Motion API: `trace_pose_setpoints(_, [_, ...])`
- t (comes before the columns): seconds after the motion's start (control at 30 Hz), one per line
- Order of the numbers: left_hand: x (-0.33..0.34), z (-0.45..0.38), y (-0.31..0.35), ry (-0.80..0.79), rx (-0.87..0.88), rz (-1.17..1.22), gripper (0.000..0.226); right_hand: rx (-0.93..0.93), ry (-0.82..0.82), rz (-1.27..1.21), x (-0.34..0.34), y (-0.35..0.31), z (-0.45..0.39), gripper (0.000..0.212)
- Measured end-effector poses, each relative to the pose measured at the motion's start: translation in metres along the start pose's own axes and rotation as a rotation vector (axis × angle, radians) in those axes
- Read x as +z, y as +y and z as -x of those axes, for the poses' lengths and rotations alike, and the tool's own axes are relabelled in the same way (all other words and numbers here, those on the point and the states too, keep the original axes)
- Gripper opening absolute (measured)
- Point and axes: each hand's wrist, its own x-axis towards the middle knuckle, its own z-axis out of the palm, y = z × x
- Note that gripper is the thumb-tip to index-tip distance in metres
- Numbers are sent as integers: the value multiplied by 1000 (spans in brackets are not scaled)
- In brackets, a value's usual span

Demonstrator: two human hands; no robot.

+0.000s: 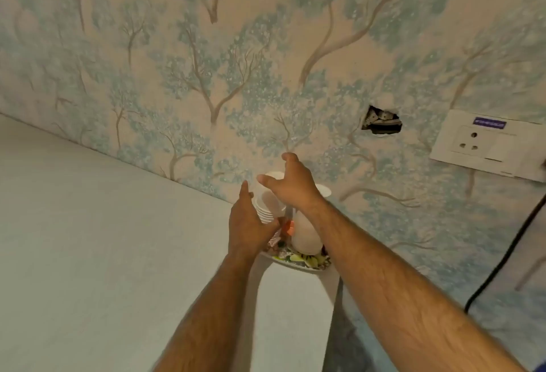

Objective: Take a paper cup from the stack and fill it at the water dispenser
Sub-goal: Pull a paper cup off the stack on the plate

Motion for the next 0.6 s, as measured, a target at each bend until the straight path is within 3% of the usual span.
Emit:
trace_pose_setpoints(0.2, [8,-8,-14,-7,-50,90,124,40,-99,132,14,5,-13,82])
trace_pose_setpoints(0.6, [16,-15,-19,37,-66,124,119,70,-55,190,20,10,-15,72])
